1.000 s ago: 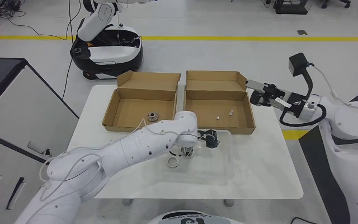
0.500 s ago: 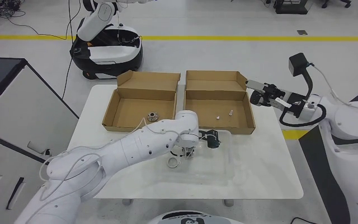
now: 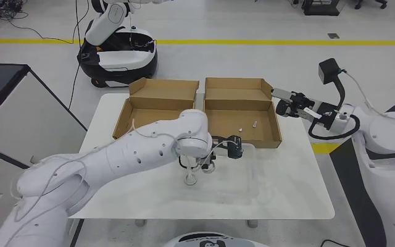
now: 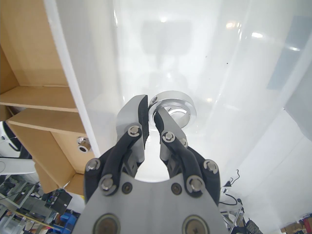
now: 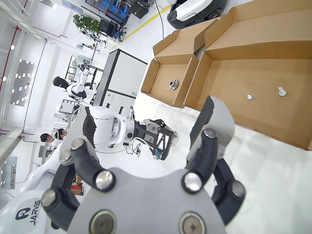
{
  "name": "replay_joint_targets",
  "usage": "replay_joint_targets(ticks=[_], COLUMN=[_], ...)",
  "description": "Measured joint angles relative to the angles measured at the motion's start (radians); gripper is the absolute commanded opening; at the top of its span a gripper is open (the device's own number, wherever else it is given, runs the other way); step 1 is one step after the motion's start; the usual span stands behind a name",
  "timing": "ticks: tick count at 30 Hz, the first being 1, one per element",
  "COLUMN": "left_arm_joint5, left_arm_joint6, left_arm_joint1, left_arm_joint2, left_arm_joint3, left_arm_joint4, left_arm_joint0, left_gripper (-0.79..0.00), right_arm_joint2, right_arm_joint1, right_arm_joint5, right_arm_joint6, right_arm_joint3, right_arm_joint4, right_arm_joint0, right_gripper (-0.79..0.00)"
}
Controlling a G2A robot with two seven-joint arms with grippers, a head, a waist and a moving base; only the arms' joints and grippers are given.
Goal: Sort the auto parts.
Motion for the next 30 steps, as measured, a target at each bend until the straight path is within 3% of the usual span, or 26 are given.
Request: replay_joint_targets(ticks=[8, 20, 26, 30], left_arm_joint5=[-0.013, 0.007, 0.041, -0.008], left_arm_joint6=[0.013, 0.039, 0.228, 0.339], left_arm_joint1=[0.126, 0.132, 0.189, 0.239], left_arm_joint2=[-0.068, -0.079, -0.243, -0.380], left_arm_joint3=[-0.180, -0.165, -0.183, -0.182], left_arm_joint4=[-0.041, -0.027, -0.083, -0.188], left_arm_joint0=[-0.020, -0.004, 0.071, 0.166], left_gripper=[-0.785, -0.785, -0.785, -0.785], right_arm_joint2=[0.000, 0.000, 0.000, 0.000], right_arm_joint1=[0.000, 0.000, 0.000, 0.000], right_arm_joint5=[0.000, 0.000, 0.000, 0.000], right_arm_joint6=[0.000, 0.000, 0.000, 0.000], right_arm_joint3=[0.000, 0.000, 0.000, 0.000], right_arm_joint4=[0.000, 0.000, 0.000, 0.000], right_arm_joint0=[0.000, 0.000, 0.000, 0.000], right_gripper=[0.000, 0.000, 0.000, 0.000])
